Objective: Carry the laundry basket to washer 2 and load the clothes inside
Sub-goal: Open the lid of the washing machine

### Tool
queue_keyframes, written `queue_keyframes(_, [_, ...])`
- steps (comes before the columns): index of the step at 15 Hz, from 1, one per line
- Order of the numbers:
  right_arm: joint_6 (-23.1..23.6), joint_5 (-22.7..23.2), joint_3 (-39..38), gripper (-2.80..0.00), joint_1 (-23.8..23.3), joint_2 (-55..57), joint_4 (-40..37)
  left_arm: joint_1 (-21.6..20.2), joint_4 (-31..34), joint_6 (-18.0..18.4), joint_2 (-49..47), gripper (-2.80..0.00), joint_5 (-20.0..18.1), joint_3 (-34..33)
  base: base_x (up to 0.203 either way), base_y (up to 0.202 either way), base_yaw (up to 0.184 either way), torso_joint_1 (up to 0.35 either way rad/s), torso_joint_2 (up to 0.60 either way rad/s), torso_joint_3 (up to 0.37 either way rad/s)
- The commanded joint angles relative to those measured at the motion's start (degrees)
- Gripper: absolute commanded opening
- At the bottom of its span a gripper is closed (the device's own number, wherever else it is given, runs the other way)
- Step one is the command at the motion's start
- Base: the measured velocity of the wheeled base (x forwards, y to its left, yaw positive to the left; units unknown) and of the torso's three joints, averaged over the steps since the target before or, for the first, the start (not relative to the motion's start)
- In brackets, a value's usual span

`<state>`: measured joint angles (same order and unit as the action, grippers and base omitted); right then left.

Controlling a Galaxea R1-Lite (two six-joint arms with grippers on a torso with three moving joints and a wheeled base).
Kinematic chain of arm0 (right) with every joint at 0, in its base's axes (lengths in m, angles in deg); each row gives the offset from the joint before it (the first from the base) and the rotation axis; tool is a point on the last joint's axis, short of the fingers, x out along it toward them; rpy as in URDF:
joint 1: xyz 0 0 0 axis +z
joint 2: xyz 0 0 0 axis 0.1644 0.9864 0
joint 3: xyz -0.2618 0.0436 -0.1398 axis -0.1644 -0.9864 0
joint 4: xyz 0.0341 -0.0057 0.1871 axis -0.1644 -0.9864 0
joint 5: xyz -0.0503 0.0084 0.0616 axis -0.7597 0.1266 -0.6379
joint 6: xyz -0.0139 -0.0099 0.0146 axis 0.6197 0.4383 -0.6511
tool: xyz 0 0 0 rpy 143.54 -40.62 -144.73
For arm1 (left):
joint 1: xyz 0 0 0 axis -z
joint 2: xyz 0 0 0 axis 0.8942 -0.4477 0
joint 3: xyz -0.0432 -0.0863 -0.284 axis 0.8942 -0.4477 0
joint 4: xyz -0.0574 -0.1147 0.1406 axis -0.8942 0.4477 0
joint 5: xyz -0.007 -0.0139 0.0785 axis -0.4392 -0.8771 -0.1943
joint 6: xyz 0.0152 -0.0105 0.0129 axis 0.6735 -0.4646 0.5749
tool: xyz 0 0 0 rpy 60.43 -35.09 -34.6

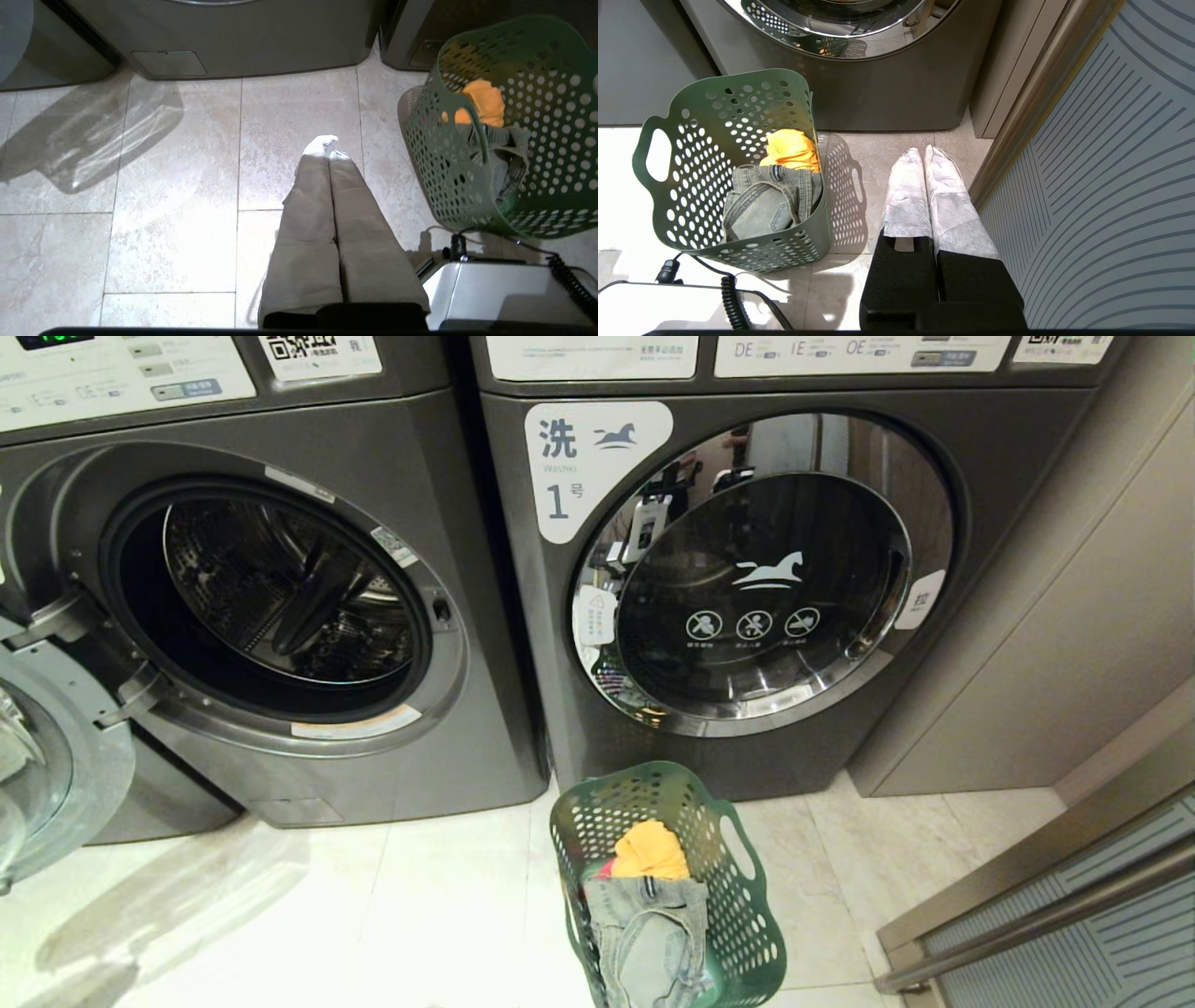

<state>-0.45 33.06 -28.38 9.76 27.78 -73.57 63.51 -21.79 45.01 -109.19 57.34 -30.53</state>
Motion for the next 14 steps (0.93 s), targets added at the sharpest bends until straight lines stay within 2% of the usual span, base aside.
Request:
queue_keyframes(1, [0.1,0.0,0.0,-2.80,0.0,0.1,0.0,-1.3,0.5,1.0,10.8,-2.80,0.0,-6.2,0.000,0.000,0.000,0.000,0.00,0.000])
queue_keyframes(5, [0.0,0.0,0.0,-2.80,0.0,0.1,0.0,-3.4,9.8,2.2,22.3,-2.80,-2.4,-7.2,0.000,0.000,0.000,0.000,0.00,0.000])
queue_keyframes(7, [0.0,0.0,0.0,-2.80,0.0,0.1,0.0,-3.4,10.9,2.7,22.4,-2.80,-3.1,-7.2,0.000,0.000,0.000,0.000,0.00,0.000])
queue_keyframes(9, [0.0,0.0,0.0,-2.80,0.0,0.1,0.0,-2.9,15.2,2.5,22.1,-2.80,-3.5,-6.9,0.000,0.000,0.000,0.000,0.00,0.000])
queue_keyframes(12, [0.0,0.0,0.0,-2.80,0.0,0.1,0.0,-1.2,14.8,2.5,22.2,-2.80,-3.8,-7.0,0.000,0.000,0.000,0.000,0.00,0.000])
queue_keyframes(14, [0.0,0.0,0.0,-2.80,0.0,0.1,0.0,-0.6,14.9,2.7,26.8,-2.80,-4.0,-7.0,0.000,0.000,0.000,0.000,0.00,0.000])
